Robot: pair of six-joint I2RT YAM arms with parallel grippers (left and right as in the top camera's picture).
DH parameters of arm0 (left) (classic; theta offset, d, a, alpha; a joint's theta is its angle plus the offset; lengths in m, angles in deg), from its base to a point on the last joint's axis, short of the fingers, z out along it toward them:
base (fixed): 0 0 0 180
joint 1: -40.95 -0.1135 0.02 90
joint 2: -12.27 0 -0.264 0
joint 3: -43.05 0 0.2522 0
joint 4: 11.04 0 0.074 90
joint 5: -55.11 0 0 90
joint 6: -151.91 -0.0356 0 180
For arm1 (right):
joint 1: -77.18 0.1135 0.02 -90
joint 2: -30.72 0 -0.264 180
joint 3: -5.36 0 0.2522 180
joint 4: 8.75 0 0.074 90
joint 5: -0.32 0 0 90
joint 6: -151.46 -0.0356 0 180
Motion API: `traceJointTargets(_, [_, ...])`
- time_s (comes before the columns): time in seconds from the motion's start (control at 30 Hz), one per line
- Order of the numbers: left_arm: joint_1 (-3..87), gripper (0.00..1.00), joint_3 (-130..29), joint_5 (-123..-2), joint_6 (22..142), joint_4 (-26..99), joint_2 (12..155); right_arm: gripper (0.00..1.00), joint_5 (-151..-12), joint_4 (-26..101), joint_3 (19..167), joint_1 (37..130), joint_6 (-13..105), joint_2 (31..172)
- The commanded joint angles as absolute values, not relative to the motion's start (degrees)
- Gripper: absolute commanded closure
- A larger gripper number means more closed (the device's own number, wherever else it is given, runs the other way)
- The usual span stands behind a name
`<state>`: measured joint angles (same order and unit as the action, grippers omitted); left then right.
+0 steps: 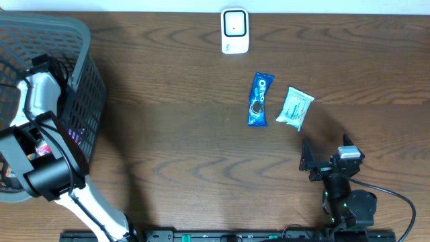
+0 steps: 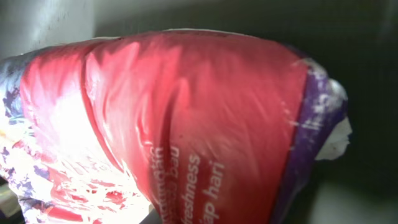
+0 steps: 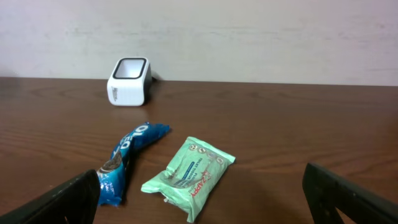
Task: Scan the item barcode
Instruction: 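Reach the left gripper into the basket and grasp the red snack bag, then carry the red bag with the left gripper left of the Oreo pack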
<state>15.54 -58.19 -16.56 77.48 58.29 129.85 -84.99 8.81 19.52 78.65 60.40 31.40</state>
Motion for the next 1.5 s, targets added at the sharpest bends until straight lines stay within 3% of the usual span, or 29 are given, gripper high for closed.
traceJointTargets(0.0, [15.3, 0.93, -59.6, -15.6, 80.3, 58.8, 124.1, 0.01, -85.1, 9.0, 19.4, 79.1, 59.6, 31.1])
traceJointTargets(0.3, [15.3, 0.93, -60.0, -21.4, 83.7, 51.0, 101.9, 0.01, -85.1, 9.0, 19.4, 79.1, 59.6, 31.1])
traceJointTargets(0.4, [15.3, 0.93, -60.0, -26.9, 84.8, 47.1, 93.4, 0.01, -85.1, 9.0, 19.4, 79.1, 59.6, 31.1])
traceJointTargets(0.57, [16.1, 0.92, -60.0, -37.7, 96.3, 42.7, 81.4, 0.01, -85.1, 9.0, 19.4, 79.1, 59.6, 31.1])
traceJointTargets(0.73, [23.9, 0.93, -60.0, -51.4, 98.0, 37.1, 75.5, 0.01, -85.1, 9.0, 19.4, 79.1, 59.6, 31.1])
traceJointTargets(1.07, [54.4, 0.92, -60.0, -48.7, 83.1, 36.8, 83.8, 0.01, -85.1, 9.0, 19.4, 79.1, 59.6, 31.1])
traceJointTargets(1.47, [68.3, 0.93, -59.9, -41.8, 79.3, 36.1, 108.7, 0.01, -85.1, 9.0, 19.4, 79.1, 59.6, 31.1])
